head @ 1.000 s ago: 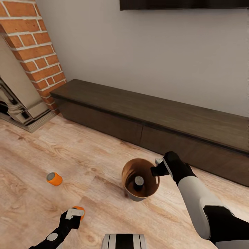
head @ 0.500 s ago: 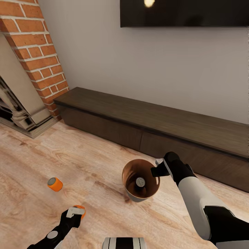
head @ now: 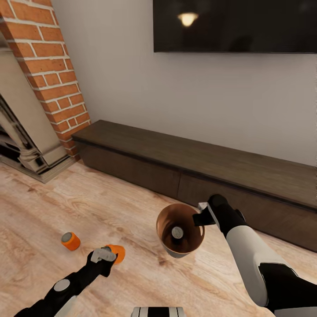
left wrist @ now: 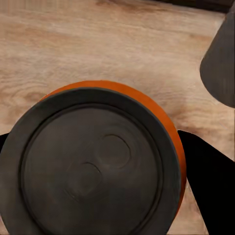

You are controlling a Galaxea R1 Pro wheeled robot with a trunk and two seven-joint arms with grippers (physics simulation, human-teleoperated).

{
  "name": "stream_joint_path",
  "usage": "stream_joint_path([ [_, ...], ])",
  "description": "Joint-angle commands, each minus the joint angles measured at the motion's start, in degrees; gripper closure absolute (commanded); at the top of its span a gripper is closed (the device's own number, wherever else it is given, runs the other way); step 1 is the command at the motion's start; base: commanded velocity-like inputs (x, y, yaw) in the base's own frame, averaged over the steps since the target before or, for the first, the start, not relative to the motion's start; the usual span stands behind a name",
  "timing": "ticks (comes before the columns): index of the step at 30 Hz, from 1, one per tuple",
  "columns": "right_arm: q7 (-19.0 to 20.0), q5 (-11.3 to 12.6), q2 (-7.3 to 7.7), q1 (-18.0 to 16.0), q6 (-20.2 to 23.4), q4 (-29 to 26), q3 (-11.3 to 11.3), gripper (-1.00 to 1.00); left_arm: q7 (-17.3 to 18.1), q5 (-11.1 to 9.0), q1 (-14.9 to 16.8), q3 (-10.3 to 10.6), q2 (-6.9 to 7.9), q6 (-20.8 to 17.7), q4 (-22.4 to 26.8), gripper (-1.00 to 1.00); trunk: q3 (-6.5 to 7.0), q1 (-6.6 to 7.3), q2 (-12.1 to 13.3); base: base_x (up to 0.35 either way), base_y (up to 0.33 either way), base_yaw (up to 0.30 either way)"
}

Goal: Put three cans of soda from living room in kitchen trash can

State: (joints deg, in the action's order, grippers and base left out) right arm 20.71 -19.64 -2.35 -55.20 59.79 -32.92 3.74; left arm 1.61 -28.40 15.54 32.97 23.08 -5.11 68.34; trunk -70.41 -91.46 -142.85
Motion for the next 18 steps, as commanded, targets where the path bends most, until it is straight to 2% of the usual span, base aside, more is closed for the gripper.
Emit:
stream_joint_path([
  [1,0.1,1.4,-0.05,0.0,0.21,0.02,0.07,1.0,0.02,-0.02,-0.15,-0.06,0.65,-1.84,2.41,1.0,0.18,0.22,0.42,0.0,0.0,0.0],
  [2,-0.27,1.42,-0.13,0.0,0.21,0.03,0.03,1.0,0.0,-0.09,-0.31,-0.79,1.71,-5.41,6.75,1.0,0.36,0.44,0.82,0.0,0.0,0.0],
  [3,-0.53,1.43,-0.2,0.0,0.21,0.05,-0.01,1.0,0.02,-0.12,-0.41,-2.79,2.34,-9.11,10.75,1.0,0.54,0.66,1.22,0.0,0.0,0.0],
  [4,-0.69,1.43,-0.26,0.0,0.21,0.09,-0.06,1.0,0.05,-0.13,-0.48,-5.75,2.68,-13.18,13.99,1.0,0.72,0.88,1.62,0.0,0.0,0.0],
  [5,-0.76,1.44,-0.3,0.0,0.21,0.1,-0.07,1.0,0.12,-0.14,-0.5,-7.34,2.8,-15.38,15.19,1.0,0.9,1.1,2.02,0.0,0.0,0.0],
  [6,-0.85,1.42,-0.41,0.02,0.21,0.11,-0.09,1.0,0.45,-0.1,-0.47,-10.45,2.96,-19.96,16.9,1.0,1.08,1.32,2.42,0.0,0.0,0.0],
  [8,-0.98,1.4,-0.51,0.04,0.21,0.12,-0.08,1.0,1.03,0.0,-0.22,-13.31,3.05,-24.49,17.98,1.0,1.44,1.76,3.22,0.0,0.0,0.0],
  [9,-1.27,1.38,-0.58,0.06,0.21,0.18,-0.1,1.0,1.71,0.04,0.21,-15.81,3.13,-28.73,18.67,1.0,1.62,1.98,3.63,0.0,0.0,0.0],
  [10,-1.44,1.38,-0.61,0.07,0.21,0.24,-0.1,1.0,2.1,0.05,0.69,-16.85,3.16,-30.77,18.91,1.0,1.8,2.2,4.03,0.0,0.0,0.0],
  [11,-1.8,1.37,-0.62,0.08,0.21,0.38,-0.11,1.0,3.04,0.05,2.56,-18.35,3.21,-34.91,19.27,1.0,1.98,2.42,4.43,0.0,0.0,0.0],
  [12,-2.18,1.36,-0.63,0.08,0.21,0.52,-0.1,1.0,4.79,0.11,7.24,-19.65,3.25,-41.78,19.53,1.0,2.16,2.64,4.83,0.0,0.0,0.0],
  [13,-2.33,1.36,-0.63,0.09,0.21,0.57,-0.11,1.0,6.25,0.18,11.31,-20.11,3.2,-46.91,19.57,1.0,2.34,2.86,5.23,0.0,0.0,0.0],
  [15,-2.43,1.36,-0.65,0.09,0.21,0.61,-0.12,1.0,7.79,0.22,15.06,-20.29,3.17,-50.65,19.52,1.0,2.69,3.3,6.03,0.0,0.0,0.0],
  [16,-2.49,1.36,-0.67,0.09,0.21,0.63,-0.16,1.0,9.63,0.24,18.84,-20.38,3.15,-53.1,19.22,1.0,2.87,3.52,6.43,0.0,0.0,0.0],
  [18,-2.53,1.38,-0.74,0.09,0.21,0.64,-0.18,1.0,11.68,0.23,22.6,-20.42,3.13,-54.74,18.49,1.0,3.23,3.96,7.23,0.0,0.0,0.0],
])
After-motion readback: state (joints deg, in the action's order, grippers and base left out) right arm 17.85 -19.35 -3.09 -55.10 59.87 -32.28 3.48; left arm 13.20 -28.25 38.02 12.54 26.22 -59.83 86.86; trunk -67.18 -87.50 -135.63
